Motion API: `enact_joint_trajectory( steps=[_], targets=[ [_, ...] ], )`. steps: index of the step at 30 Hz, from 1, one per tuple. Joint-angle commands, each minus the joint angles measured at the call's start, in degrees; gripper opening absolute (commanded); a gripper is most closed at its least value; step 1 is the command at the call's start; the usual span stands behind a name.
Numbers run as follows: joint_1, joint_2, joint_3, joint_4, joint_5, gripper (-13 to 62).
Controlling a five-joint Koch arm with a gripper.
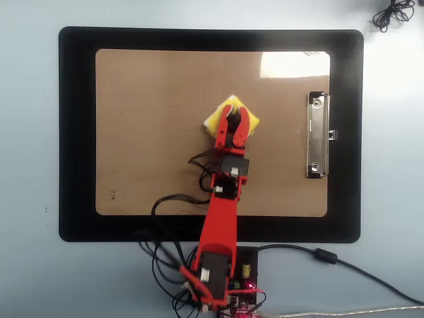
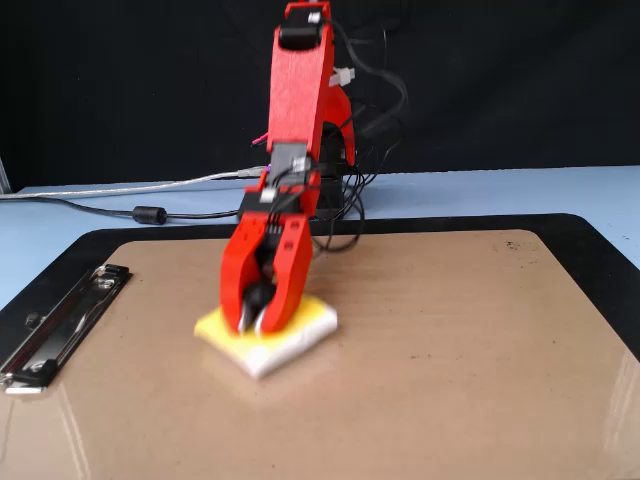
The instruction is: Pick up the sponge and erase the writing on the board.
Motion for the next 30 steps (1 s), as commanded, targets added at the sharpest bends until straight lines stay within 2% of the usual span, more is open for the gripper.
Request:
enact_joint_trajectory(
  steps=[1,4,7,10,16,23,30],
  targets=[
    [0.88,10.37,9.67,0.79,0.7,-8.0],
    [0.62,26.63,24.7,0.79,0.79,-8.0],
    [0.26,33.05,29.71,1.23,0.79,-8.0],
    [-3.6,32.78,30.15,0.88,-0.18,-8.0],
    [-27.25,32.96,27.6,1.14,-12.74,-8.0],
    [-45.26,32.26,18.46,2.02,-14.33,-8.0],
    [-58.89,20.65,6.15,2.02,-16.0,-8.0]
  ],
)
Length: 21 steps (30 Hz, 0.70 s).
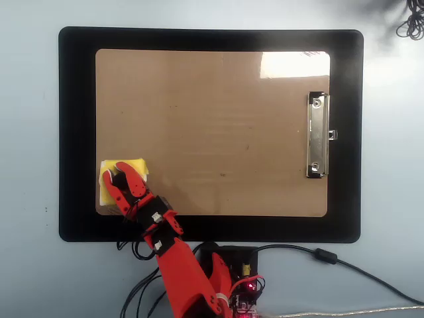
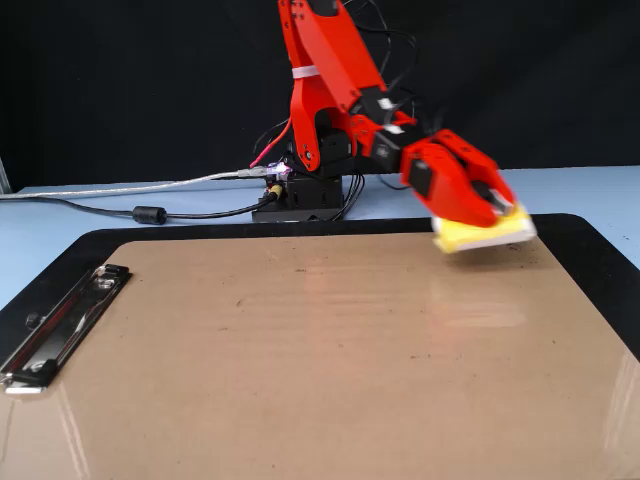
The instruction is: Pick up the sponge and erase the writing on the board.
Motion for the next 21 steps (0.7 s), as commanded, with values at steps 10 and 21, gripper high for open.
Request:
enact_joint_trajectory(
  steps=[10,21],
  targets=[
    [-10.28,-3.43,-5.1,-1.93,-5.98,23.9],
    [0.62,21.8,-8.61,31.11,-8.53,31.6]
  ],
)
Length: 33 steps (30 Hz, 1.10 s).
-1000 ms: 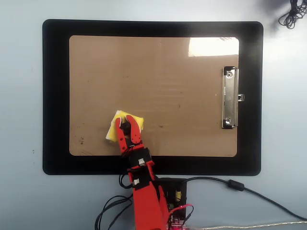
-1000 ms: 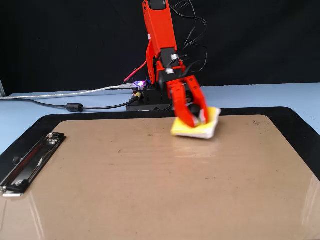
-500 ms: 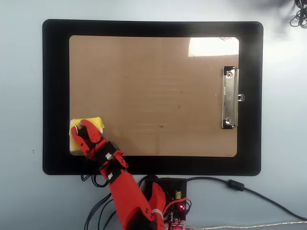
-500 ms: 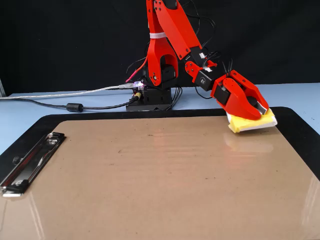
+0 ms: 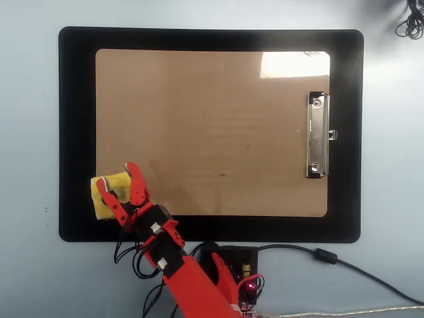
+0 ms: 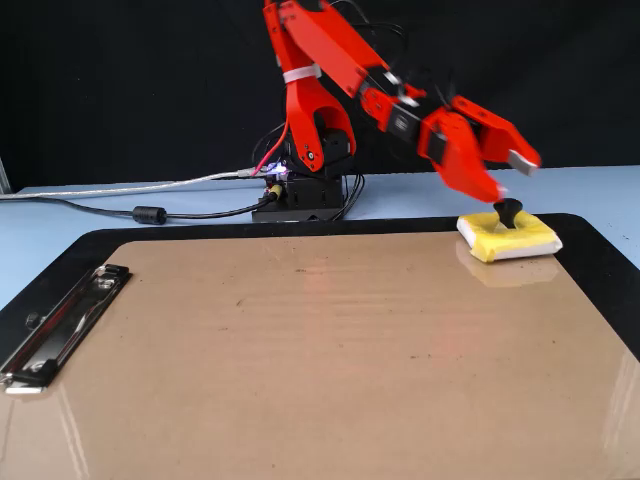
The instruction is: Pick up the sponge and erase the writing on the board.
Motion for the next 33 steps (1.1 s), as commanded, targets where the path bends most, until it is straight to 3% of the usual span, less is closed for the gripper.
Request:
enact_joint_trajectory(
  steps=[1,7,12,16,21,33],
  targets=[
    [4.04,8.44,-4.48,16.17,-0.79,31.6],
    [28.74,13.89,-14.68,66.8,23.82,32.5],
    [51.15,15.21,-8.44,75.94,38.67,32.9],
    [63.19,19.25,2.99,84.29,41.22,33.9],
    [65.57,18.9,4.04,97.47,39.55,34.4],
    [65.39,18.72,4.75,95.27,38.06,34.3]
  ],
)
